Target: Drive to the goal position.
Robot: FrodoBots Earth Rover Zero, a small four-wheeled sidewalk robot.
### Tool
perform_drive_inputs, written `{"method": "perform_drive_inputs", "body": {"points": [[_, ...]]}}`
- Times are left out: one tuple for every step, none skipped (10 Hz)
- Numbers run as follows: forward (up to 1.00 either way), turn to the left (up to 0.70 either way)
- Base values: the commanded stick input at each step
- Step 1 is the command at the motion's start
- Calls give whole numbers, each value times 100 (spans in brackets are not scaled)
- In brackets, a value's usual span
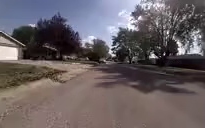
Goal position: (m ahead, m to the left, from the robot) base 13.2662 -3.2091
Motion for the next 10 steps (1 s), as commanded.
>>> {"method": "perform_drive_inputs", "body": {"points": [[100,-26],[100,-12],[100,0],[100,0],[100,0],[100,0],[100,0],[100,0],[100,0],[100,0]]}}
